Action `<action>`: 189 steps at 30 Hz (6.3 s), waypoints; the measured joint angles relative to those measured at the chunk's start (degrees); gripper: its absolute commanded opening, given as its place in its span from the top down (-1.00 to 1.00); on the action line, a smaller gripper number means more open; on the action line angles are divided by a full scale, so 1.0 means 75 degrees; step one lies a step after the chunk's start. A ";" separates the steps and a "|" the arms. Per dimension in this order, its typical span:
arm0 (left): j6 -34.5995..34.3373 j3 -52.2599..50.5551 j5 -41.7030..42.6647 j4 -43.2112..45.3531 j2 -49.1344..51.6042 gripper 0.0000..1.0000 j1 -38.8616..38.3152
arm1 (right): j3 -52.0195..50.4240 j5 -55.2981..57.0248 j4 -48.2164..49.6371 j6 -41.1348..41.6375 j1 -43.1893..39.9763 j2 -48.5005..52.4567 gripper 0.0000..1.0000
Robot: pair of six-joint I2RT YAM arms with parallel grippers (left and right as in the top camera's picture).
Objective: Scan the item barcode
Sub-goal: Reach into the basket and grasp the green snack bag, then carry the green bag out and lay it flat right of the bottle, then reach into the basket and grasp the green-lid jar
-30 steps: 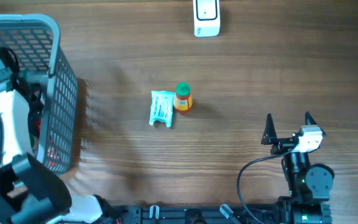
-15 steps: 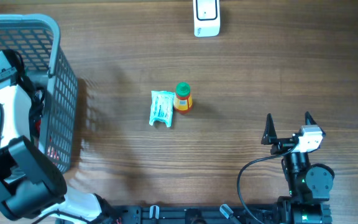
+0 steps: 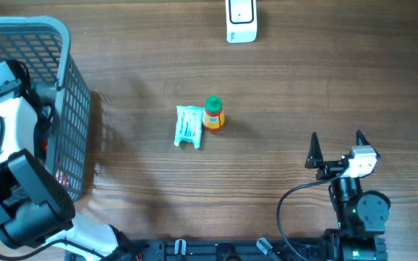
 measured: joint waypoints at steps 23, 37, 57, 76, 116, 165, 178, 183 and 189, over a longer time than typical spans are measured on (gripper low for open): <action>0.2055 -0.0003 0.2224 -0.0073 -0.5205 0.92 0.0035 | 0.0000 0.0000 0.0000 0.0000 0.0000 0.0000 -1.00; 0.4960 -0.0003 0.4258 0.0679 -0.7530 0.92 -0.2498 | 0.0000 0.0000 0.0000 0.0000 0.0000 0.0000 -0.99; 1.0282 -0.0003 0.4829 0.0064 -0.5219 0.92 -0.8212 | 0.0000 0.0000 0.0000 0.0000 0.0000 0.0000 -0.99; 1.1540 -0.0003 0.4852 0.0452 -0.1609 0.92 -0.9795 | 0.0000 0.0000 0.0000 0.0000 0.0000 0.0000 -0.99; 1.1538 -0.0003 0.3870 0.0539 -0.0898 -0.08 -1.0331 | 0.0000 0.0000 0.0000 0.0000 0.0000 0.0000 -0.99; 0.6306 0.0933 0.3124 -0.3072 -0.2483 -1.00 0.0717 | 0.0000 0.0000 0.0000 -0.0023 0.0000 0.0000 -0.99; 0.1221 0.0933 0.2527 -0.4809 -0.2256 -1.00 0.1518 | 0.0000 0.0000 0.0000 -0.0023 0.0000 0.0000 -1.00; 0.0740 0.0933 0.2474 -0.4811 -0.1830 -1.00 0.1684 | 0.0000 0.0000 0.0000 -0.0023 0.0000 0.0000 -0.99; 0.0530 0.0933 0.2465 -0.4782 -0.1169 -1.00 0.1923 | 0.0000 0.0000 0.0000 -0.0023 0.0000 0.0000 -1.00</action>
